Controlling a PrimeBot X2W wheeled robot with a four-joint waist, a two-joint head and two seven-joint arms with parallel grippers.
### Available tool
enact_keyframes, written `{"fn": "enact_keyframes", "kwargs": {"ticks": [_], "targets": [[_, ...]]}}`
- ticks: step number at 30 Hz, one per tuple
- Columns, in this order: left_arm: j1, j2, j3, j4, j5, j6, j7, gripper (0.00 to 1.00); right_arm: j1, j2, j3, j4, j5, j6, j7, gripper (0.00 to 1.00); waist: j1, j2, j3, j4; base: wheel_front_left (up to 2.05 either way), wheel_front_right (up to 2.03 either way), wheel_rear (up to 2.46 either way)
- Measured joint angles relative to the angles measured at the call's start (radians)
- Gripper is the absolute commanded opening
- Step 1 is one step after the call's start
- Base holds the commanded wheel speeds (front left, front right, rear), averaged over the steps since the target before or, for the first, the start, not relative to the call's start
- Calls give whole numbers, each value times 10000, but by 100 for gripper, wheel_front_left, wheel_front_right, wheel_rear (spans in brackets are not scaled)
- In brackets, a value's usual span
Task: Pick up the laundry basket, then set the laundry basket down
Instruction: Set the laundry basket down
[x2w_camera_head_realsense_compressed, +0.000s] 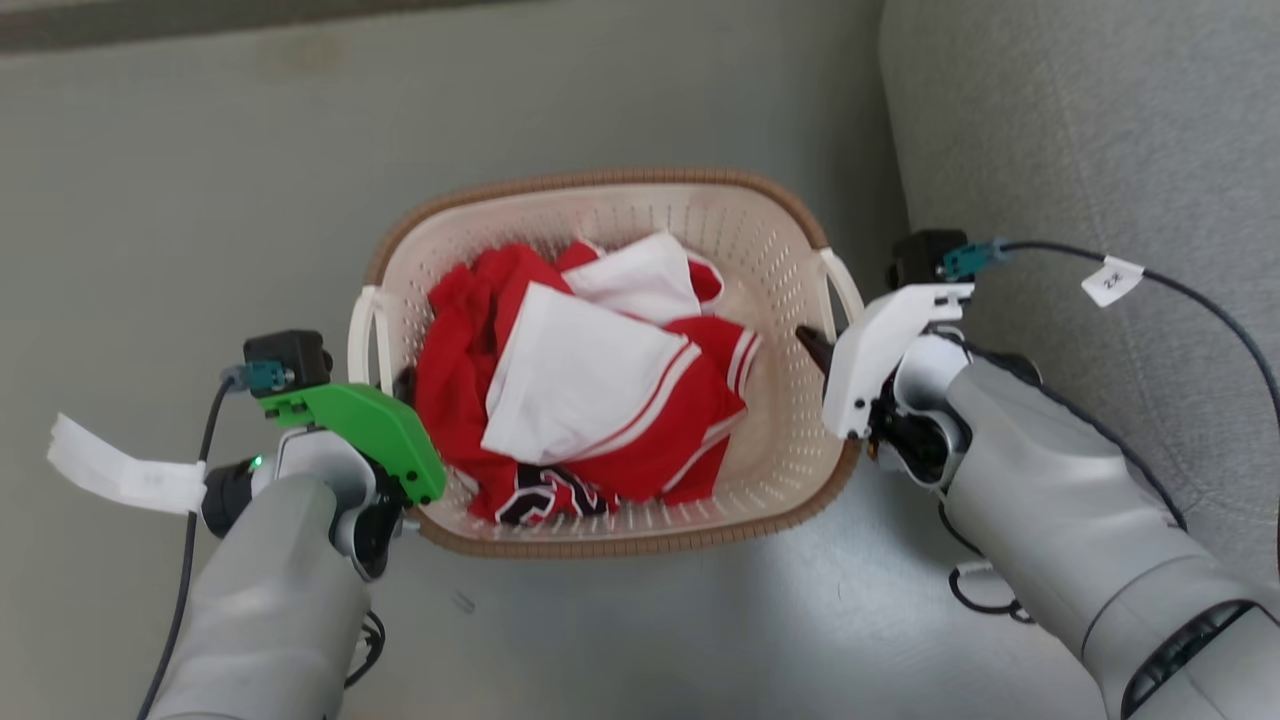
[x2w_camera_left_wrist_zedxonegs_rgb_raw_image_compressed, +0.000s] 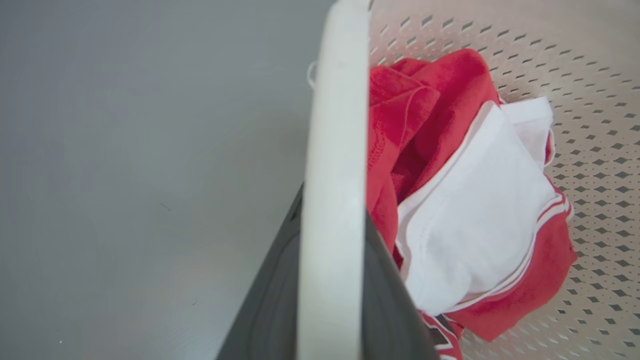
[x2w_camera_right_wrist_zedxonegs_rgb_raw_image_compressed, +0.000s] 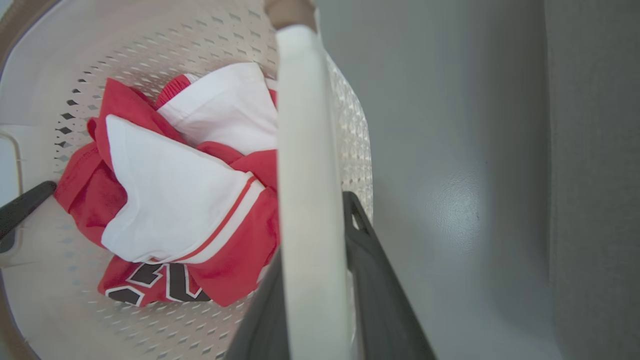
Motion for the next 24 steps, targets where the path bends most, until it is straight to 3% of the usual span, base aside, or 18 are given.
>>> {"fn": "enact_keyframes", "kwargs": {"ticks": [24], "targets": [[-1981,203,15,-418,422,280,-593,0,-2096,-105,-163,-40,-368,6,-1070,0,2,0,3294,56,0,0,0]]}}
